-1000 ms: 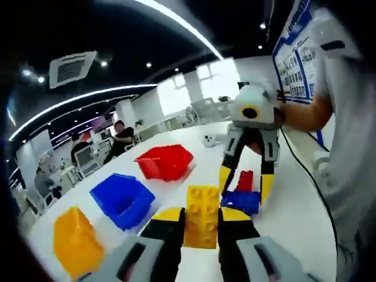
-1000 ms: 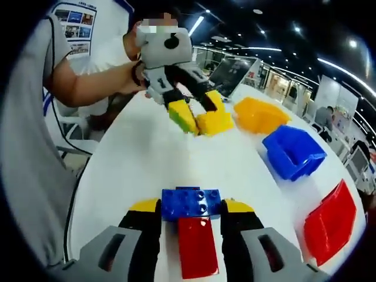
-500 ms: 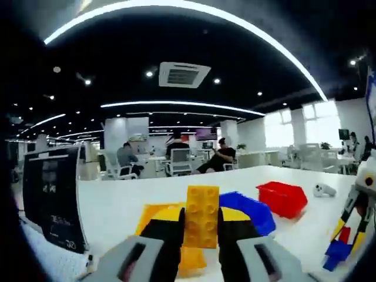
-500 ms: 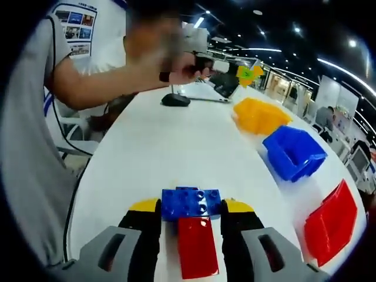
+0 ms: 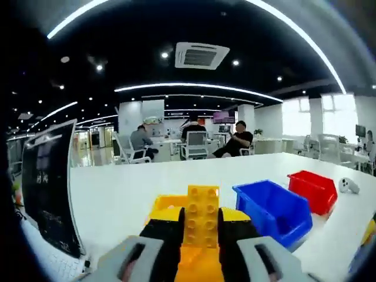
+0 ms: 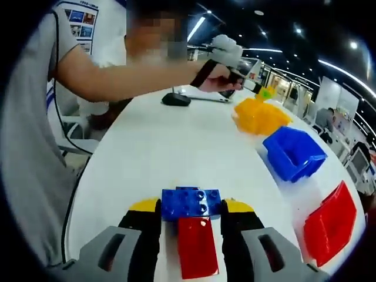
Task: Take apart the toy blocks one by one and place each separated block into its matching bin, sorting the blocks by their type until all the connected pieces are disassembled and separated into the correct bins
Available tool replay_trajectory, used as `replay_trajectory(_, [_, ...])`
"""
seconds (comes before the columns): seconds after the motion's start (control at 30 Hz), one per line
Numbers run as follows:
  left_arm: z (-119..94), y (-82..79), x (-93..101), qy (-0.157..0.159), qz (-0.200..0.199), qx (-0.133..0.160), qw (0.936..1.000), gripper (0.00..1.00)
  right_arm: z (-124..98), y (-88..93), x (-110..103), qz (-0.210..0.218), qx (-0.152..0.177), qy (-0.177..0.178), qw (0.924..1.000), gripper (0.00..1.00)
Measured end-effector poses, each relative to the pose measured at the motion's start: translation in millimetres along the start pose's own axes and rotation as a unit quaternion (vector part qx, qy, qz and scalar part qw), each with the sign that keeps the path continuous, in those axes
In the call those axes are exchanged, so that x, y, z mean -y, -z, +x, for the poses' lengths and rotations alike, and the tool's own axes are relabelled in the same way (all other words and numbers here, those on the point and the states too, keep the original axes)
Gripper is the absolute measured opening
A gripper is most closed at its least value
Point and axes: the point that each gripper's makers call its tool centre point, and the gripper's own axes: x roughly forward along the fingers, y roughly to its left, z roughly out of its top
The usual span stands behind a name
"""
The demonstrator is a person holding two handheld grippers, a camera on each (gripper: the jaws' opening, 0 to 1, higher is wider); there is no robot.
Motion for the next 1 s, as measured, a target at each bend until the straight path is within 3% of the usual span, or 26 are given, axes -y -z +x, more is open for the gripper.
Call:
replay_trajectory(0.1, [-0.6,-4.6,-5.5,-0.008,-0.007,0.012,0.9999,0.27,0.1,-0.1,0.1,0.001,0.000,0.000,1.0000,0.41])
replay_trajectory(0.23, [1.2,-4.3,-16.2,-0.024,-0.012,0.012,0.9996,0.65,0.0,-0.3,0.2,0.000,0.001,0.000,1.0000,0.41])
replay_trajectory(0.37, [-8.0,-2.3,-16.8,-0.019,-0.032,0.006,0.9993,0.69,0.3,-0.5,0.5,0.002,0.002,0.000,1.0000,0.41])
replay_trajectory(0.5, [-20.5,-3.6,-6.5,-0.005,-0.026,0.011,0.9996,0.71,0.8,-0.8,1.1,0.005,0.006,0.001,1.0000,0.41])
replay_trajectory(0.63, [-41.1,-4.4,39.0,0.068,-0.017,0.012,0.9974,0.76,-0.8,0.4,4.2,0.013,0.015,0.006,0.9998,0.42])
replay_trajectory(0.73, [-62.6,-3.7,89.0,0.135,0.014,0.012,0.9907,0.77,-7.3,1.9,12.6,0.041,0.035,0.019,0.9983,0.42])
replay_trajectory(0.83, [-80.3,1.7,134.1,0.197,0.046,0.005,0.9792,0.77,-18.5,3.0,16.6,0.065,0.060,0.024,0.9958,0.41])
replay_trajectory(0.93, [-95.6,6.1,170.1,0.250,0.042,-0.002,0.9674,0.76,-27.3,-3.7,14.3,0.072,0.091,0.021,0.9930,0.41])
replay_trajectory(1.0, [-104.4,6.2,189.9,0.276,0.036,-0.001,0.9605,0.75,-28.9,-5.7,10.7,0.069,0.094,0.018,0.9930,0.41])
